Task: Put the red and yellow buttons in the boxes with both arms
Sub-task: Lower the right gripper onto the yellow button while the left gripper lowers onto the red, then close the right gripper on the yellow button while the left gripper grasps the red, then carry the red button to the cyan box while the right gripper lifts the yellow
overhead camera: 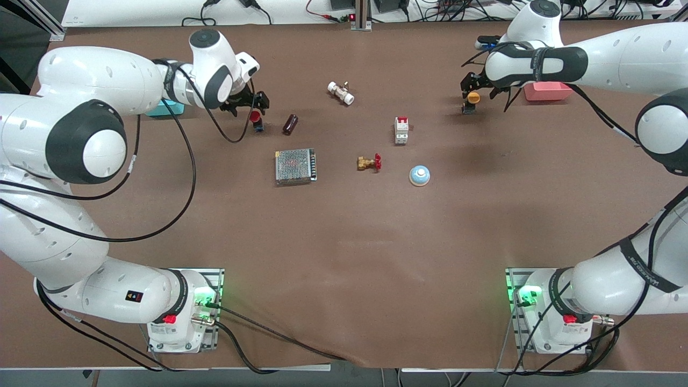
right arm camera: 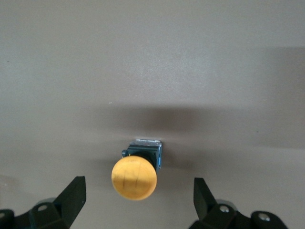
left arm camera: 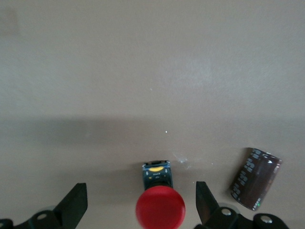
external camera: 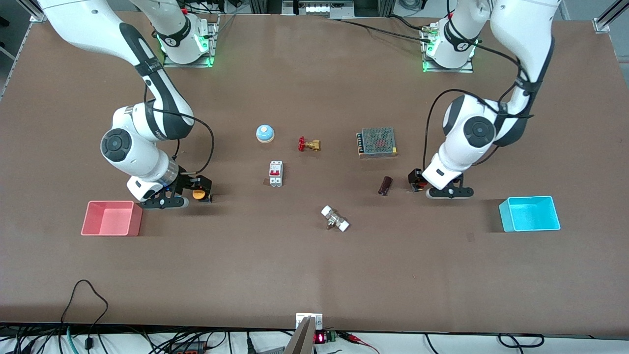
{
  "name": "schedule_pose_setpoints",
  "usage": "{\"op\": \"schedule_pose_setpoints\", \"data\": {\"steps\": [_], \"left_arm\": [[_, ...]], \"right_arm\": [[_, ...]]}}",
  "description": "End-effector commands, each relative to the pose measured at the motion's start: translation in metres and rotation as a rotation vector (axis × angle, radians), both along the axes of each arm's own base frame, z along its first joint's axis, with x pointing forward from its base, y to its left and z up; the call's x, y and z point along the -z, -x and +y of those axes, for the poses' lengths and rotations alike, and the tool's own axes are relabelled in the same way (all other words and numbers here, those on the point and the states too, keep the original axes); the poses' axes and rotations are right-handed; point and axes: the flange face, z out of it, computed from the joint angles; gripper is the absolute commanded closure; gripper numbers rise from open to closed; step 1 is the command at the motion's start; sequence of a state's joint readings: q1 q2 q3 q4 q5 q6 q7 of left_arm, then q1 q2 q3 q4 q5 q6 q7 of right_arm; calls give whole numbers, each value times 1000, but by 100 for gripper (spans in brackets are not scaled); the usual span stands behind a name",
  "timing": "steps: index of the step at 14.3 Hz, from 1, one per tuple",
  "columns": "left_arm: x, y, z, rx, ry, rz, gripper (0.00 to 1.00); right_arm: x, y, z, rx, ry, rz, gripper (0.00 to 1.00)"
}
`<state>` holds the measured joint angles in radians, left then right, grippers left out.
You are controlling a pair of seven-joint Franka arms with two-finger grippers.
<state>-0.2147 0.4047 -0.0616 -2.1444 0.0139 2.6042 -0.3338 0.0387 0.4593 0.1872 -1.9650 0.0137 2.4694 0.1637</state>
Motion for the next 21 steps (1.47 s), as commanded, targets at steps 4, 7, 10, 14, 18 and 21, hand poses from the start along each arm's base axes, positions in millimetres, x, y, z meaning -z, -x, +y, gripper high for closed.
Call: {"op": "schedule_pose_setpoints", "data": {"steps": [4, 7, 10, 14, 18, 21], "left_arm": [[28, 5, -11, -17, 12, -17, 16], [33, 7, -11, -11, 9, -7, 57], [25, 5, -11, -7, 9, -11, 81], [-25, -7, 0, -5, -10, 16, 82], [-88, -45, 48, 11, -38, 111, 81], [-127, -66, 94, 7, -49, 169, 81]], "right_arm": [[18, -2, 4, 4, -3, -21, 0], [24, -1, 9, -22, 5, -16, 0], [25, 1, 14, -61, 36, -23, 0], [25, -1, 18, -80, 44, -26, 0], [27, -2, 22, -84, 65, -34, 0], [32, -1, 23, -81, 65, -28, 0]]}}
